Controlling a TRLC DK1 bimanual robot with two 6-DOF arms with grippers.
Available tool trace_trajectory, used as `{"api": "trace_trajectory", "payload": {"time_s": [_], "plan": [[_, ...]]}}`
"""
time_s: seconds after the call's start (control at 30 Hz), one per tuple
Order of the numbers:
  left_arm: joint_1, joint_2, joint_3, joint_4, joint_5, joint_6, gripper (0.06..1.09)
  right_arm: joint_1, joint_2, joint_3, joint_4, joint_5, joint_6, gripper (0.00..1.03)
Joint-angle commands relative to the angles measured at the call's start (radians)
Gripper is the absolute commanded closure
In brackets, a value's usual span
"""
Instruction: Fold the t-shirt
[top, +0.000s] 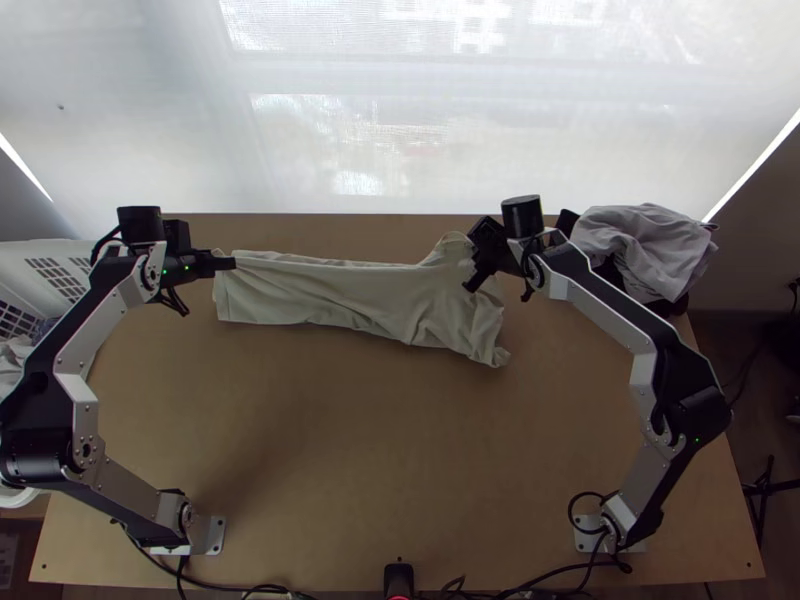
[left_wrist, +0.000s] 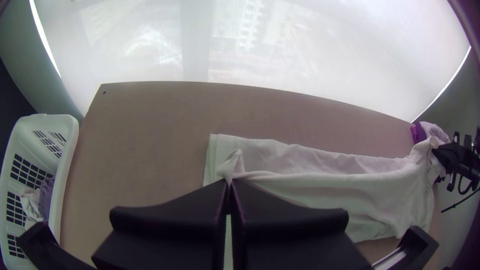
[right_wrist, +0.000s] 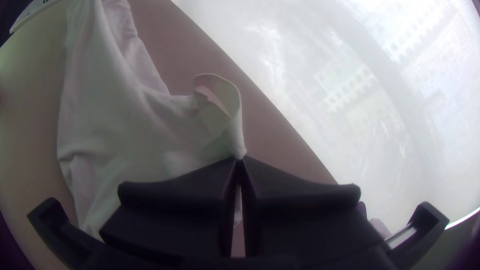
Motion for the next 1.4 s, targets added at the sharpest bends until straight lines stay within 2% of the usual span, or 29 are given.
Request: {"api": "trace_trajectory", "payload": {"time_s": [0.0, 0.3, 0.63, 0.73, 0.93, 1.17, 1.37], "plan": [[-0.006, 0.055, 0.028, -0.002, -0.013, 0.016, 1.05, -0.031, 0.122, 0.138, -0.022, 0.001, -0.033, 1.00], [-0.011, 0.109, 0.059, -0.002, -0.026, 0.022, 1.05, -0.045, 0.280, 0.350, -0.084, 0.002, -0.052, 1.00], [-0.034, 0.148, 0.101, -0.006, -0.039, 0.022, 1.05, -0.057, 0.524, 0.782, -0.239, 0.007, -0.067, 1.00], [-0.035, 0.151, 0.106, -0.006, -0.042, 0.024, 1.05, -0.063, 0.553, 0.824, -0.236, 0.019, -0.098, 1.00], [-0.034, 0.167, 0.112, -0.006, -0.044, 0.029, 1.05, -0.066, 0.541, 0.758, -0.265, 0.028, -0.089, 1.00], [-0.037, 0.203, 0.120, -0.005, -0.044, 0.030, 1.05, -0.080, 0.412, 0.528, -0.271, 0.028, -0.064, 1.00], [-0.048, 0.238, 0.144, -0.008, -0.045, 0.033, 1.05, -0.071, 0.294, 0.321, -0.204, 0.028, -0.056, 1.00]]}}
